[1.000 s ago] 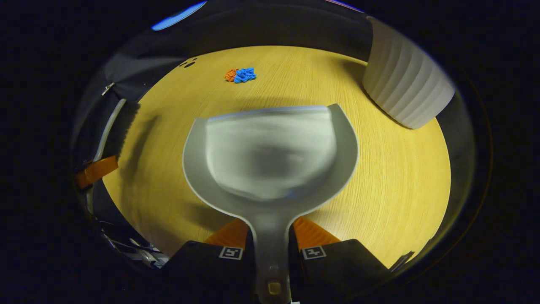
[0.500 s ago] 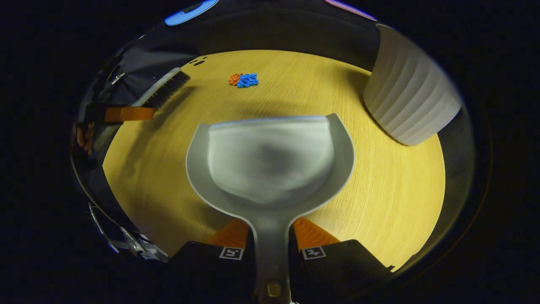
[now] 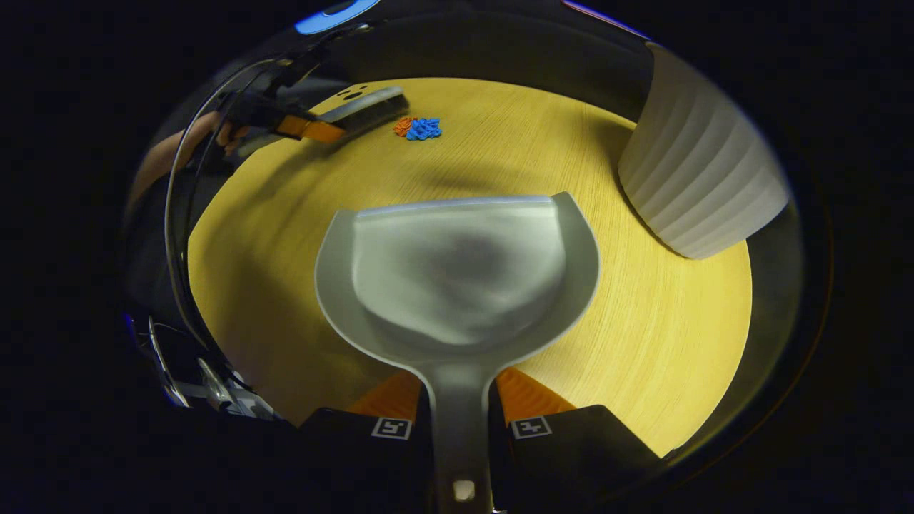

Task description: Pick up the small broom and dustpan from the desktop, sweep the trash into the dustpan with the broom, and then empty the trash into the garbage bin.

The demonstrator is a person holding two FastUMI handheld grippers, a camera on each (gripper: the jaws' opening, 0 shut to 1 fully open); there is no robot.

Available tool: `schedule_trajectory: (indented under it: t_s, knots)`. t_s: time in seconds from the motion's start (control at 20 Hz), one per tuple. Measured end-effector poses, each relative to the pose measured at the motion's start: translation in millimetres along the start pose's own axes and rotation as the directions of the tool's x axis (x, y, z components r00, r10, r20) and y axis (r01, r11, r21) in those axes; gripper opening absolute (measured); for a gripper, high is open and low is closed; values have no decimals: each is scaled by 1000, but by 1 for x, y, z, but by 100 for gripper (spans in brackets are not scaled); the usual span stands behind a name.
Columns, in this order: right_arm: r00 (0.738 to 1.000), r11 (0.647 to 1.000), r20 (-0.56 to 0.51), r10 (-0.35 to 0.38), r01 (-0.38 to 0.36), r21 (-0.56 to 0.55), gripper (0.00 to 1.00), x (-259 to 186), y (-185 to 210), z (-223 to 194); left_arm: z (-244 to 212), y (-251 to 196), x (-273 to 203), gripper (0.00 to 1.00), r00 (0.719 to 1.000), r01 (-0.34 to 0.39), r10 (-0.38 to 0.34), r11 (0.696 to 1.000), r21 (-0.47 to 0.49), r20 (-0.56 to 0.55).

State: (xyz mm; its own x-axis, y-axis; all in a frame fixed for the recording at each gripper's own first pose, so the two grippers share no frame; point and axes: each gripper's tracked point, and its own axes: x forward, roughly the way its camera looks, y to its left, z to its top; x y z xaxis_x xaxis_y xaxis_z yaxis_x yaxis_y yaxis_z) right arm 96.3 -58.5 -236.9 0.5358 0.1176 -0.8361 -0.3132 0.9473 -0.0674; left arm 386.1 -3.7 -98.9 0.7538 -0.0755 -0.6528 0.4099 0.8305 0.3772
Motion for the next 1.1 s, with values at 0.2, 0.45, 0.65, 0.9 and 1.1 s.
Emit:
schedule_trajectory:
  t_s: [0.2,0.45,0.65,0.9,1.1]
  knots:
    - [1000,999,-1,11,-11,-38,35,2,-6,0,25,-18,18,25,997,74,-77,984,163,10]
    - [1000,998,-1,19,-19,-66,36,2,-6,2,31,-61,18,27,977,210,-215,934,288,-17]
    - [1000,996,1,22,-22,-85,31,4,-8,0,21,-105,3,25,937,344,-342,878,332,-66]
    - [1000,995,11,24,-23,-95,35,6,-8,0,-3,-159,-19,25,883,466,-451,817,339,-129]
    - [999,994,20,32,-30,-104,35,6,-9,-3,-20,-188,-44,25,854,519,-498,802,296,-149]
